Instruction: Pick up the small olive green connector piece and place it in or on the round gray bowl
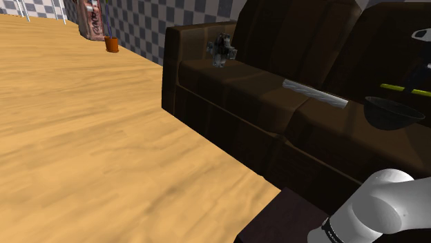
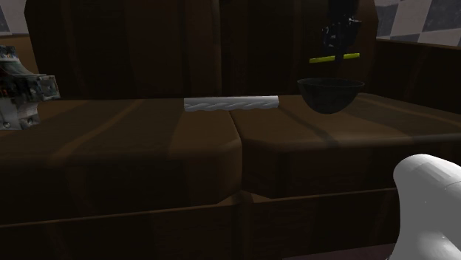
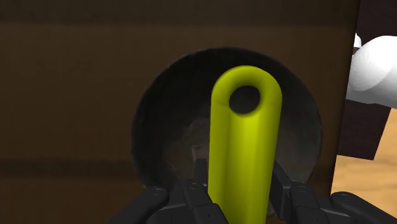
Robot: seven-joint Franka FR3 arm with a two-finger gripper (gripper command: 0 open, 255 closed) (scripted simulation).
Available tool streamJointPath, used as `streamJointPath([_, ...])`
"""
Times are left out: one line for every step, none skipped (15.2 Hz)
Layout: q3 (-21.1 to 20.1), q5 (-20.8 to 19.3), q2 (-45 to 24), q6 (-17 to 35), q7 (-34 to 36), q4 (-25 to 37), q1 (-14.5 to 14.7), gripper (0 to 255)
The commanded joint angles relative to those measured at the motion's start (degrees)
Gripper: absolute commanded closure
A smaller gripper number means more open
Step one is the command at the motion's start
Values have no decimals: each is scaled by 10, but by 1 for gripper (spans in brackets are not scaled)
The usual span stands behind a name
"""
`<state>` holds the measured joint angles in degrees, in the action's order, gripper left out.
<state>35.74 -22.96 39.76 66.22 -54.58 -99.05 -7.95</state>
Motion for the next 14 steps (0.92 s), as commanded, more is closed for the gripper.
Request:
streamJointPath([1,-4,11,14,3,-24,-3,255])
streamJointPath([1,-6,16,20,5,-36,-5,255])
streamJointPath([1,-7,22,27,7,-47,-7,255])
streamJointPath([1,-9,27,33,9,-59,-9,255])
streamJointPath([2,-11,32,39,11,-70,-10,255])
streamJointPath([2,-13,37,46,12,-81,-12,255])
streamJointPath([3,-14,41,52,14,-92,-14,255])
streamJointPath([4,-16,46,58,16,-103,-15,255])
streamJointPath([5,-18,52,66,18,-116,-17,255])
streamJointPath([4,-18,52,66,18,-116,-17,255])
streamJointPath([5,-18,52,66,18,-116,-17,255])
streamJointPath([5,-18,52,66,18,-116,-17,255])
streamJointPath([5,-18,52,66,18,-116,-17,255])
streamJointPath([5,-18,52,66,18,-116,-17,255])
